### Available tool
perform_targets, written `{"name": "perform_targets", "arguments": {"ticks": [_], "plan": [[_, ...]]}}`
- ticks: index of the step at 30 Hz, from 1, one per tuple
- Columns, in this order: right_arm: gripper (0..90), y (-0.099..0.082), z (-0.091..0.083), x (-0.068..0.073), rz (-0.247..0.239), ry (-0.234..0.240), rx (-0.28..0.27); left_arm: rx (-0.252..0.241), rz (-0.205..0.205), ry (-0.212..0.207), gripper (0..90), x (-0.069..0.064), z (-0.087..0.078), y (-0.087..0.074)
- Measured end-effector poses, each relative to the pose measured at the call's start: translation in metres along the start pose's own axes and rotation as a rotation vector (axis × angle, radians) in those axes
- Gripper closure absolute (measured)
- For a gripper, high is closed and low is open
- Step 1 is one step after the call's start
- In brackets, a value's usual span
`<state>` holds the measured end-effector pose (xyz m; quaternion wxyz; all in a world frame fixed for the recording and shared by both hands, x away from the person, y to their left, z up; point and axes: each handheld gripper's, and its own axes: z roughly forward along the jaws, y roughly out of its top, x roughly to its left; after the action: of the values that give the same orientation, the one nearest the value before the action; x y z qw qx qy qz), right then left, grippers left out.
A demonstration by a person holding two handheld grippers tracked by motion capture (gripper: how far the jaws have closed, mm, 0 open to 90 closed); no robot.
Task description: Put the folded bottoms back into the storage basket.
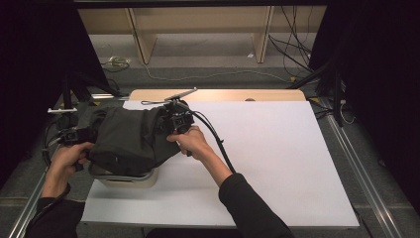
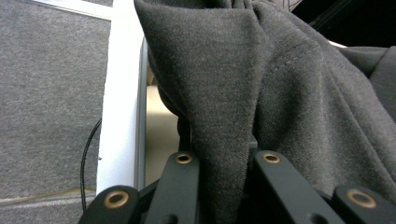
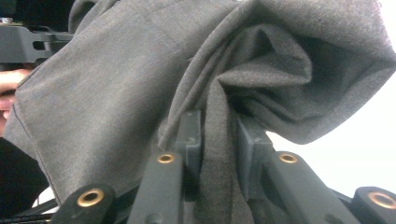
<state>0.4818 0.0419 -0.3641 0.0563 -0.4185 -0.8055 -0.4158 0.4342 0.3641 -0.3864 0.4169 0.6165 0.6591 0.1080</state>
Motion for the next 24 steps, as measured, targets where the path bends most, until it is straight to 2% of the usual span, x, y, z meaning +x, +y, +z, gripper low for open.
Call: {"name": "perform_targets", "arguments": {"ticks": [1,5,8,12,15,17,18,19,20,24], "plan": [[71.7,0.0,0.0,0.0,0.002,0.0,0.004,0.0,0.0,0.0,83.3,0.0,0.0,0.0],[66.0,-0.002,0.001,-0.002,0.006,0.008,0.013,0.023,0.011,0.049,83.0,0.0,0.01,-0.005],[61.9,-0.003,0.001,-0.003,0.015,0.025,0.019,0.041,-0.002,0.06,82.3,0.001,0.016,-0.007],[60.4,-0.003,0.001,-0.004,0.017,0.03,0.019,0.083,0.003,0.078,80.3,0.0,0.024,-0.01],[59.1,-0.004,0.001,-0.003,0.014,0.032,0.019,0.096,0.003,0.09,78.3,0.002,0.027,-0.011],[59.0,-0.004,0.001,-0.003,0.009,0.028,0.02,0.099,-0.018,0.082,74.8,0.002,0.026,-0.01],[59.0,-0.005,0.0,-0.002,0.007,0.025,0.021,0.099,-0.03,0.081,69.4,0.003,0.024,-0.009],[59.0,-0.005,0.0,-0.002,0.007,0.025,0.021,0.098,-0.038,0.084,69.4,0.003,0.022,-0.007],[59.0,-0.005,0.0,-0.002,0.009,0.025,0.02,0.102,-0.027,0.092,65.4,0.003,0.015,-0.004],[58.9,-0.006,-0.001,-0.002,0.005,0.022,0.026,0.101,-0.015,0.08,61.0,0.004,0.002,0.0]]}}
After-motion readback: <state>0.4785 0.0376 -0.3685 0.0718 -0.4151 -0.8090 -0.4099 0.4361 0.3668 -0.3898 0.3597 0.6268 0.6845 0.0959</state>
